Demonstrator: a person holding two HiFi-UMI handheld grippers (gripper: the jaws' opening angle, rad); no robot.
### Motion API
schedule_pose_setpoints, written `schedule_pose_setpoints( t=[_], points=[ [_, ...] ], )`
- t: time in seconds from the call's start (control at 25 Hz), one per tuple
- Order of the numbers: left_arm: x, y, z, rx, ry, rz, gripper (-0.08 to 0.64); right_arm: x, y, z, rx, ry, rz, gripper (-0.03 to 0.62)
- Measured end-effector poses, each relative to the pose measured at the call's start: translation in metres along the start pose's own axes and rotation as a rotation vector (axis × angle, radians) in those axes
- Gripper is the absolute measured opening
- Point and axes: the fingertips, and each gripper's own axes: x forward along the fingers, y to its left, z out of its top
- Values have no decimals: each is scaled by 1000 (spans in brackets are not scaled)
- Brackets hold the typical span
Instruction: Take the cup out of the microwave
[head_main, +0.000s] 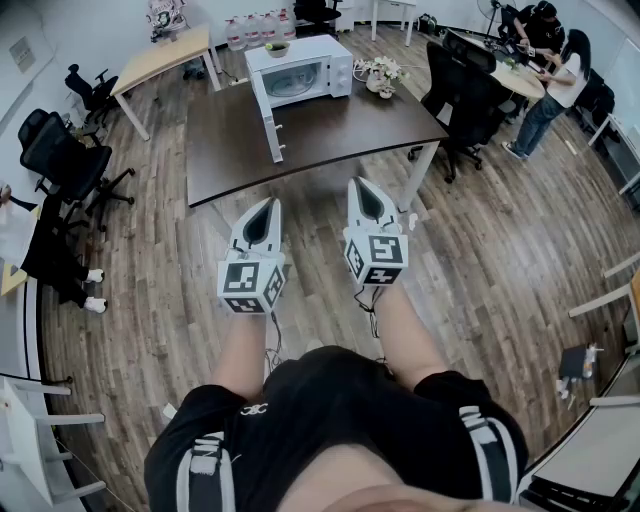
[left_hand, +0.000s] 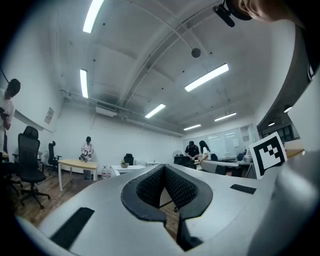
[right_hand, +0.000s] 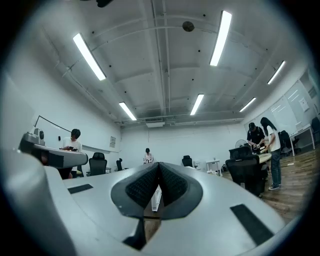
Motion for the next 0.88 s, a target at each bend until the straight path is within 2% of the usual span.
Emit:
schedule_pose_setpoints(
  t=[0.16, 0.36, 0.88],
  points=[
    [-5, 6, -3, -7, 6, -2, -2, 1, 6, -1, 26, -14, -18, -1],
    [-2, 11, -9, -11, 7, -6, -2, 6, 9, -3, 13, -24, -27, 0],
    [41, 51, -20, -23, -2, -34, -2, 58, 10, -20, 5, -21, -48, 0]
  ],
)
